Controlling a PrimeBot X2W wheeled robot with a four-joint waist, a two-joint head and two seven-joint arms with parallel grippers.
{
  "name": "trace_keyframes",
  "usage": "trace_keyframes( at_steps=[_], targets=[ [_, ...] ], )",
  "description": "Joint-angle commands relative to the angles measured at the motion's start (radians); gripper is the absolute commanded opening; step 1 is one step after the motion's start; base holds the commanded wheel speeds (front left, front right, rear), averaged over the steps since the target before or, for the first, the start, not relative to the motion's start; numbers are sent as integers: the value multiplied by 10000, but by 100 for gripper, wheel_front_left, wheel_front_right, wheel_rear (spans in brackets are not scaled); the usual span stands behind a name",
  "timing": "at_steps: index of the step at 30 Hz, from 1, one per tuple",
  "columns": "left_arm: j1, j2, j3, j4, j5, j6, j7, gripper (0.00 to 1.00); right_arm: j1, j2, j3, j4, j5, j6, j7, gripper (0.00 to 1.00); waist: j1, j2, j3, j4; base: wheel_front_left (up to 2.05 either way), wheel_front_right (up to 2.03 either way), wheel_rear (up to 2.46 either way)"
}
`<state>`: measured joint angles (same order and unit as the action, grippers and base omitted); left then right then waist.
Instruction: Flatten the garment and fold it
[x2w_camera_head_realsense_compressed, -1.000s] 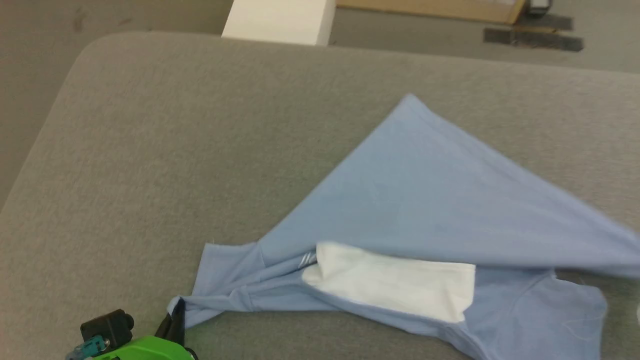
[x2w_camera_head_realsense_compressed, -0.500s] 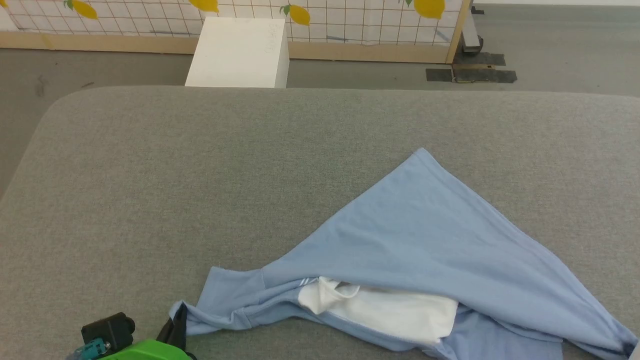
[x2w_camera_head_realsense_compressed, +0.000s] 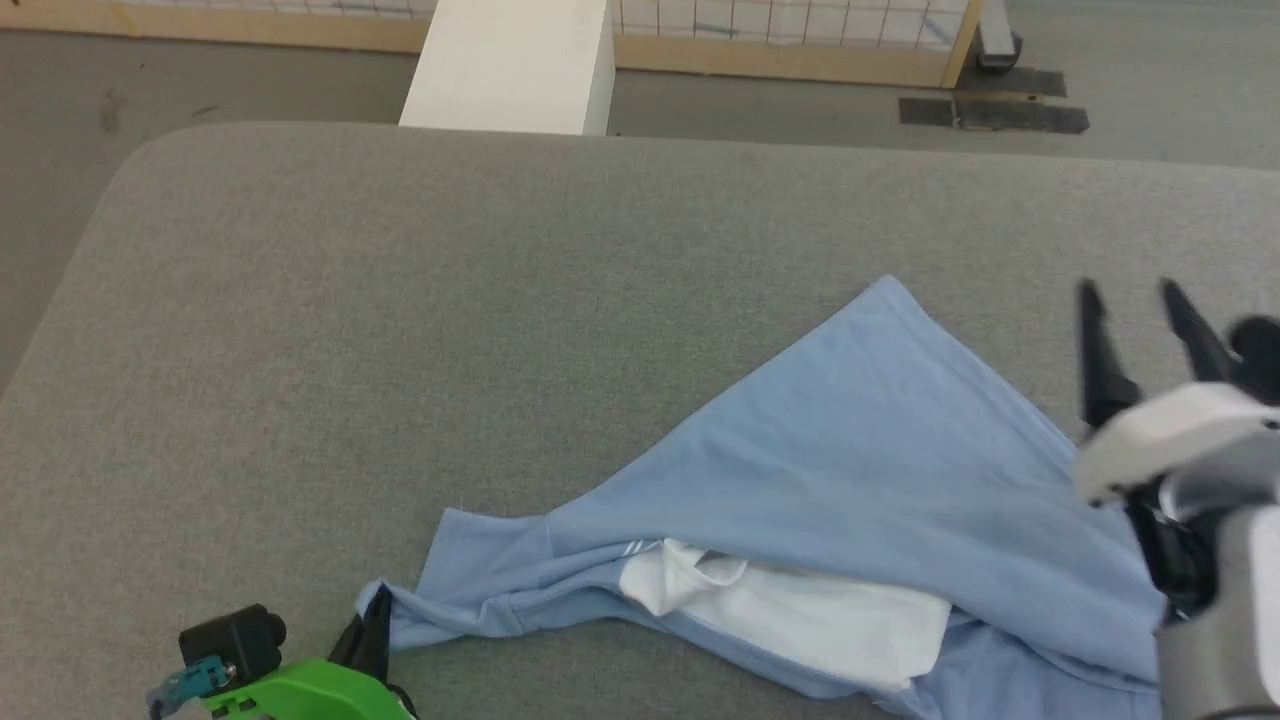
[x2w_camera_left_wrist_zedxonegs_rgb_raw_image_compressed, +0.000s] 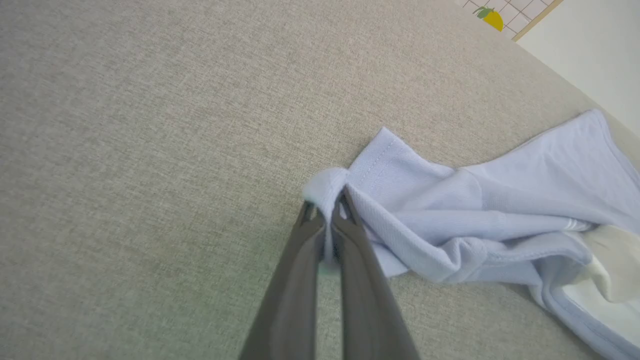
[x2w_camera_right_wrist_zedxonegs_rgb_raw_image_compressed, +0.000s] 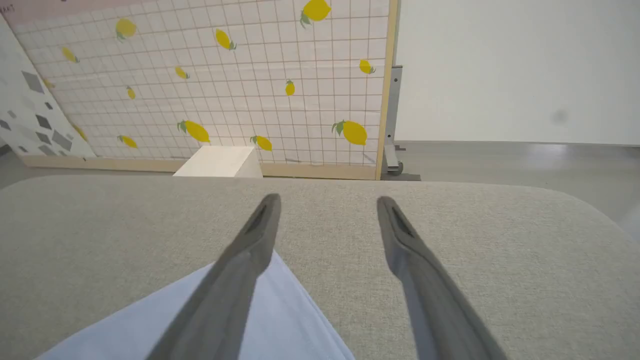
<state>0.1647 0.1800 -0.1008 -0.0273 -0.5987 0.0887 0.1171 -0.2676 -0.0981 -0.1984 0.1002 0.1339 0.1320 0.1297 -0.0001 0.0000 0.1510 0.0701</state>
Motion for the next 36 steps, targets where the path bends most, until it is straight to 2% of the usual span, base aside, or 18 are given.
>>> trace_keyframes(
  at_steps=[1, 3, 9, 15, 20, 21, 24, 25, 28, 36],
  targets=[
    [-392, -83, -89, 60, -10, -83, -93, 0, -1070, -341, 1203, 1133, 175, -13, -522, 100, 1, 0, 652, 436, 0, 0, 0],
    [-550, -157, -139, 104, -29, -116, -157, 0, -1696, -493, 1556, 2013, 218, -13, -335, 100, 1, 0, 885, 625, 0, 0, 0],
    [-1067, -410, -387, 364, -39, -285, -409, 0, -3374, -537, 1409, 4200, -18, -13, 1321, 100, 1, 0, 1620, 1335, 0, 0, 0],
    [-1355, -644, -638, 832, -82, -444, -683, 0, -4393, -613, 1138, 5444, -706, -13, 2873, 100, 1, 0, 2030, 1863, 0, 0, 0],
    [-1463, -719, -703, 1137, -135, -520, -867, 0, -4691, -594, 926, 6013, -1341, -13, 4180, 100, 1, 0, 2100, 2029, 0, 0, 0],
    [-1478, -736, -705, 1184, -173, -540, -894, 0, -4672, -592, 818, 6135, -1513, -13, 4628, 69, 1, 0, 2083, 2037, 0, 0, 0],
    [-1495, -755, -707, 1281, -223, -554, -947, 0, -4547, -515, 610, 6125, -1835, -13, 5217, 5, 1, 0, 1956, 1994, 0, 0, 0],
    [-1488, -737, -706, 1310, -223, -554, -953, 0, -4469, -435, 521, 6045, -1829, -13, 5215, 0, 1, 0, 1873, 1941, 0, 0, 0],
    [-1445, -657, -685, 1354, -203, -518, -938, 0, -4177, -301, 294, 5732, -1770, -13, 4622, 0, 1, 0, 1556, 1764, 0, 0, 0],
    [-934, -291, -505, 1124, -174, -349, -857, 0, -2370, 138, 13, 4397, -546, -13, 1367, 0, 1, 0, 131, 924, 0, 0, 0]
  ],
)
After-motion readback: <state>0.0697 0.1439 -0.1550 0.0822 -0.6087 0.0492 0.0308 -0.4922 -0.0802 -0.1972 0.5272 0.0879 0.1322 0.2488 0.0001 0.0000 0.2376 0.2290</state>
